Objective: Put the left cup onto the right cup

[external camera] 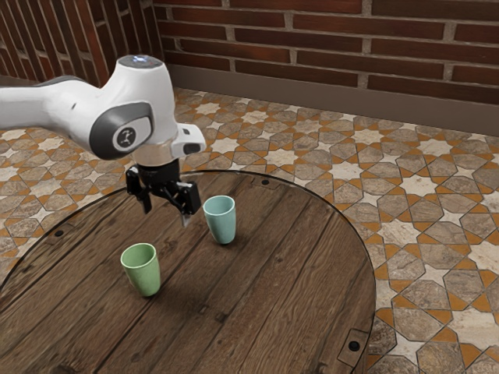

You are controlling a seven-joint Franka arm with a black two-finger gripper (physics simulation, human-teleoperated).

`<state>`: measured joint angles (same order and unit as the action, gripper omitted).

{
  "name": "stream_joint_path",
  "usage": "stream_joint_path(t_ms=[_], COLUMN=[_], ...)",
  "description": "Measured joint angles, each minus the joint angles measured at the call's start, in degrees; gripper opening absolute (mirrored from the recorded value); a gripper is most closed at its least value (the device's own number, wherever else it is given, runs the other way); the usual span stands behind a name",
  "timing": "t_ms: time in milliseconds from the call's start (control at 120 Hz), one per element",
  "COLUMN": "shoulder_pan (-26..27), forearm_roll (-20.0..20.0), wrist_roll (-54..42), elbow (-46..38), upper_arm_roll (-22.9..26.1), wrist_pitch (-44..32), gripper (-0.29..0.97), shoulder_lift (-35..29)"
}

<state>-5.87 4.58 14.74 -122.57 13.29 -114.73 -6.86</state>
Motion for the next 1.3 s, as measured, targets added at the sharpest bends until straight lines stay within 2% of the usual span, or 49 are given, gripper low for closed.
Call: stream_joint_path(t_ms=[400,708,1300], shoulder_pan=[-2.3,-2.5,-4.4], forearm_roll=[-0.2,0.6,1.6], wrist_roll=[3.0,2.7,-2.3], elbow=[-3.7,-10.0,-10.7], upper_arm_roll=[-0.7,-1.3,-1.6], wrist_pitch=[-3.6,-7.5,-14.2], gripper=[0.68,0.68,0.68], shoulder_lift=[1.1,-1.1,3.3])
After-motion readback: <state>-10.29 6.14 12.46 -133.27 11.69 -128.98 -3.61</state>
